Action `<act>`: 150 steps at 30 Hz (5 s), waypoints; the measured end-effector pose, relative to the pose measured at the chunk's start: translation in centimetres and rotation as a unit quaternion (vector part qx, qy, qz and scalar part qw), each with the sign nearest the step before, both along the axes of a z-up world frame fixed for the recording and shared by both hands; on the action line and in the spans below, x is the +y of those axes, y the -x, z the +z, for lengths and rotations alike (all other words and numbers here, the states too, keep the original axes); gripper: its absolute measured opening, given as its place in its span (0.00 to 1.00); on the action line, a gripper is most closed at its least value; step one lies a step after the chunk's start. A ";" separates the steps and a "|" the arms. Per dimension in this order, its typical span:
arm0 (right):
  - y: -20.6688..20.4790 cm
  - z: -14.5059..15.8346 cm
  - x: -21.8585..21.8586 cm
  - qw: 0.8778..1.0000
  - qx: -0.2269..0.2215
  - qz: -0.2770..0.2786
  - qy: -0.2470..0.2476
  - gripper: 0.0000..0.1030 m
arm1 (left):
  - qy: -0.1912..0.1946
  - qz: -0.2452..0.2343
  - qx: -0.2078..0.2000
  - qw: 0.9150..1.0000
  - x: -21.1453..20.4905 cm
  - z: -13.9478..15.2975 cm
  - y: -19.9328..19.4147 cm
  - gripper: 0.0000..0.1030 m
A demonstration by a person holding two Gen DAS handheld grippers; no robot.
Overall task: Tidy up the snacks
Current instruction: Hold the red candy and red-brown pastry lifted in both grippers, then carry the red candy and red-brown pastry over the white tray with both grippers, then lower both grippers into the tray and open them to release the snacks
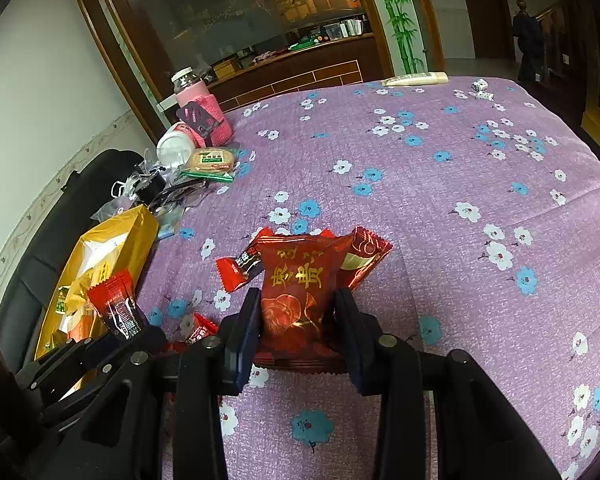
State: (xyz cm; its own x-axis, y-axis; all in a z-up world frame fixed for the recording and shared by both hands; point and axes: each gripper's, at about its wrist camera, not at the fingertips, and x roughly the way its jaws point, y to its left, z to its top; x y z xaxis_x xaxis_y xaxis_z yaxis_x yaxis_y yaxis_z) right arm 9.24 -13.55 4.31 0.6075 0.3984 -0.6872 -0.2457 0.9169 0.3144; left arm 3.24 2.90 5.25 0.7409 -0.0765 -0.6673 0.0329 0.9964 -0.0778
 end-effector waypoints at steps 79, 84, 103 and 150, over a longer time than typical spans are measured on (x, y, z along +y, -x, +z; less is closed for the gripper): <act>5.2 1.8 8.1 0.985 -0.071 0.153 0.022 0.35 | -0.017 0.168 -0.057 0.984 9.9 1.7 5.7 0.22; 7.4 3.2 11.1 0.979 -0.079 0.186 0.009 0.35 | -0.009 0.196 -0.044 0.980 12.7 0.8 6.5 0.22; 13.1 0.1 22.0 0.949 -0.054 0.308 0.040 0.36 | 0.049 0.256 0.020 0.965 21.8 -2.9 7.8 0.23; 13.0 1.9 18.8 0.965 -0.069 0.247 -0.051 0.59 | 0.074 0.249 -0.060 0.964 21.5 -1.1 9.5 0.70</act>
State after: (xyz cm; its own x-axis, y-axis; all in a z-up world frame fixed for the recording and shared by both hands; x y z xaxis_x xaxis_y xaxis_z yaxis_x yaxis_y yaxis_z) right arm -3.73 5.20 6.19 0.4086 0.7246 -0.5550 -0.6914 0.6427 0.3301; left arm -6.23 24.37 4.14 0.7820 0.2210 -0.5828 -0.4289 0.8693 -0.2458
